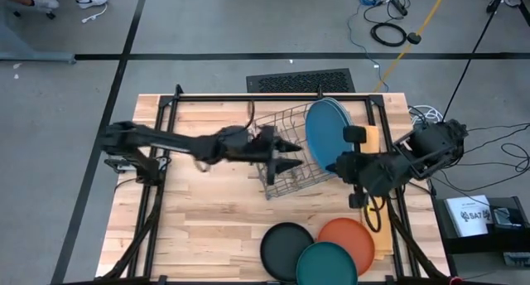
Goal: Sort dishes
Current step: Put the dark green plate into the dish rack
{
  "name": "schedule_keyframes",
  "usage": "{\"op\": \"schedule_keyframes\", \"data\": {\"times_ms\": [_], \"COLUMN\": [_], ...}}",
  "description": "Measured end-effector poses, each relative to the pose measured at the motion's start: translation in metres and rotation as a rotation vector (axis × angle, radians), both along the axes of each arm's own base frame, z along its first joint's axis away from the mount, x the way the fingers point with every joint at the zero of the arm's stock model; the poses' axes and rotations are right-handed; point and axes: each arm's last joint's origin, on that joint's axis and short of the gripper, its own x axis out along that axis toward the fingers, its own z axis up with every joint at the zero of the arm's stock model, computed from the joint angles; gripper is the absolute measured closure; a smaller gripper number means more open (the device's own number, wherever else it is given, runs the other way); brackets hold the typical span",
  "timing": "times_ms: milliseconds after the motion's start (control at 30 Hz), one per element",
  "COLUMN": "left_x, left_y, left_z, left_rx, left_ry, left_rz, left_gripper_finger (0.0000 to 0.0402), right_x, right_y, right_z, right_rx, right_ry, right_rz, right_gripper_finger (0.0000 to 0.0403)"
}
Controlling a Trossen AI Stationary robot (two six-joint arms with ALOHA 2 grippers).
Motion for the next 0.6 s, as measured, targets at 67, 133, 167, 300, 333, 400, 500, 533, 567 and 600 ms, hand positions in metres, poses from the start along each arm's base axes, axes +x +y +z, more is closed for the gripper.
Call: {"op": "schedule_keyframes", "data": {"times_ms": [67, 133, 167, 300, 333, 400, 500, 533, 567, 600], "left_x": [-0.019, -0.036, -0.042, -0.059, -0.061, -0.065, -0.069, -0.07, -0.07, -0.072], "left_y": [-0.017, -0.035, -0.044, -0.068, -0.074, -0.082, -0.09, -0.092, -0.094, -0.097], "left_z": [0.007, 0.008, 0.006, 0.004, 0.003, 0.001, 0.0, 0.0, 0.001, 0.001], "left_rx": [0.174, 0.321, 0.369, 0.456, 0.469, 0.499, 0.519, 0.52, 0.52, 0.523], "left_ry": [0.119, 0.227, 0.275, 0.355, 0.364, 0.387, 0.392, 0.388, 0.385, 0.384], "left_rz": [0.089, 0.154, 0.178, 0.252, 0.267, 0.296, 0.314, 0.315, 0.311, 0.304], "left_gripper_finger": [0.0186, 0.0203, 0.0211, 0.0235, 0.0239, 0.0244, 0.0246, 0.0246, 0.0246, 0.0246], "right_x": [-0.002, -0.002, -0.001, 0.011, 0.016, 0.025, 0.036, 0.039, 0.04, 0.04], "right_y": [0.008, 0.015, 0.019, 0.038, 0.044, 0.054, 0.066, 0.069, 0.072, 0.074], "right_z": [-0.003, -0.011, -0.016, -0.051, -0.061, -0.083, -0.119, -0.131, -0.144, -0.156], "right_rx": [0.02, 0.033, 0.051, 0.158, 0.195, 0.272, 0.392, 0.416, 0.432, 0.448], "right_ry": [0.002, 0.033, 0.059, 0.169, 0.187, 0.217, 0.277, 0.299, 0.323, 0.342], "right_rz": [0.004, 0.007, 0.012, 0.013, 0.012, 0.004, 0.001, 0.0, 0.0, 0.003], "right_gripper_finger": [0.0403, 0.0403, 0.0403, 0.0402, 0.0399, 0.0387, 0.0349, 0.0332, 0.0314, 0.0296]}}
